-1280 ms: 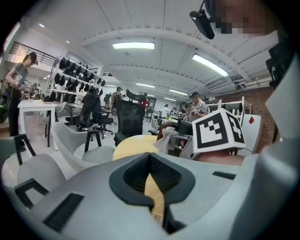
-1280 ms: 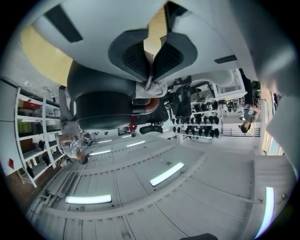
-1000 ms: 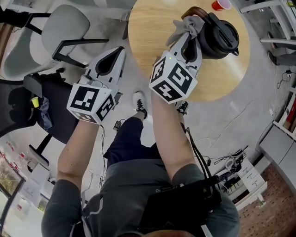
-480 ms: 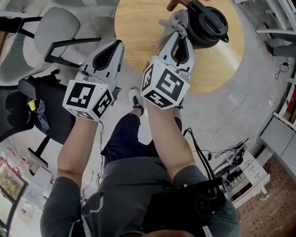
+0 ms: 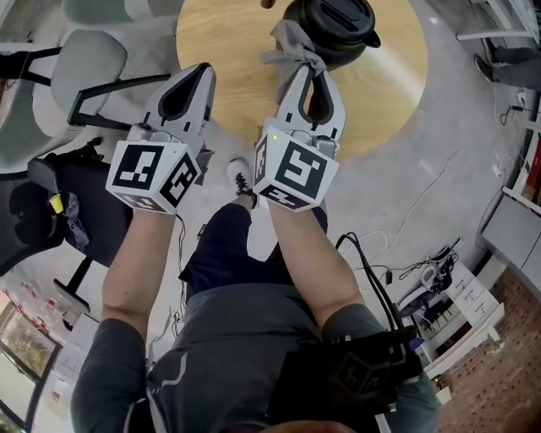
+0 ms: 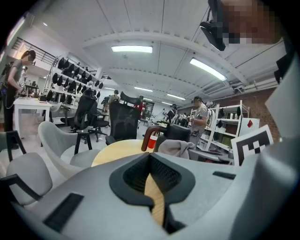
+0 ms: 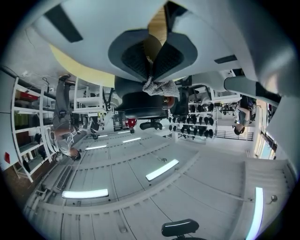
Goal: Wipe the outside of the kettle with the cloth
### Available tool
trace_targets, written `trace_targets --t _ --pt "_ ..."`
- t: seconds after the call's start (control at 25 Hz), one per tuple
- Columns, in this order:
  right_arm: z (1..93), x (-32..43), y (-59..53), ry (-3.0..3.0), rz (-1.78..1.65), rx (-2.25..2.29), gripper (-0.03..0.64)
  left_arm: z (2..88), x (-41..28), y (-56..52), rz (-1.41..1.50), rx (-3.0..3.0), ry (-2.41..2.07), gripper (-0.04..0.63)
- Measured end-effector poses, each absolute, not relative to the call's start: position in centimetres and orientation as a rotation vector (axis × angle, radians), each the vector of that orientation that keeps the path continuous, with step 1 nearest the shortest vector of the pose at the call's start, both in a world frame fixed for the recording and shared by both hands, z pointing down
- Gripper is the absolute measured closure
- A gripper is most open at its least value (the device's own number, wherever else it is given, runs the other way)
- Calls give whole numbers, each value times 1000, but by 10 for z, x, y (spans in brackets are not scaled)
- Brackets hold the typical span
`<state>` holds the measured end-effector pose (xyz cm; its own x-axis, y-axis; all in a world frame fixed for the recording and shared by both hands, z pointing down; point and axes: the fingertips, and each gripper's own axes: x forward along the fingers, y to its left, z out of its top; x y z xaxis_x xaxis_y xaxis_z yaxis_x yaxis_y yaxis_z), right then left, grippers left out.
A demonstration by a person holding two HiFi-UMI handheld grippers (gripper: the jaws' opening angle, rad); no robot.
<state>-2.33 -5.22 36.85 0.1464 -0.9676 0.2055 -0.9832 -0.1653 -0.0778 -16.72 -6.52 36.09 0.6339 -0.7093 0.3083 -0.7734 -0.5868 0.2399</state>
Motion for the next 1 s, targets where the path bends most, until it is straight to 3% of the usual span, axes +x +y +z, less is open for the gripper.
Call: trace_targets --t 1.0 --pt "378 91 -75 -2137 352 2148 572 340 -73 -78 265 2519 -1267 588"
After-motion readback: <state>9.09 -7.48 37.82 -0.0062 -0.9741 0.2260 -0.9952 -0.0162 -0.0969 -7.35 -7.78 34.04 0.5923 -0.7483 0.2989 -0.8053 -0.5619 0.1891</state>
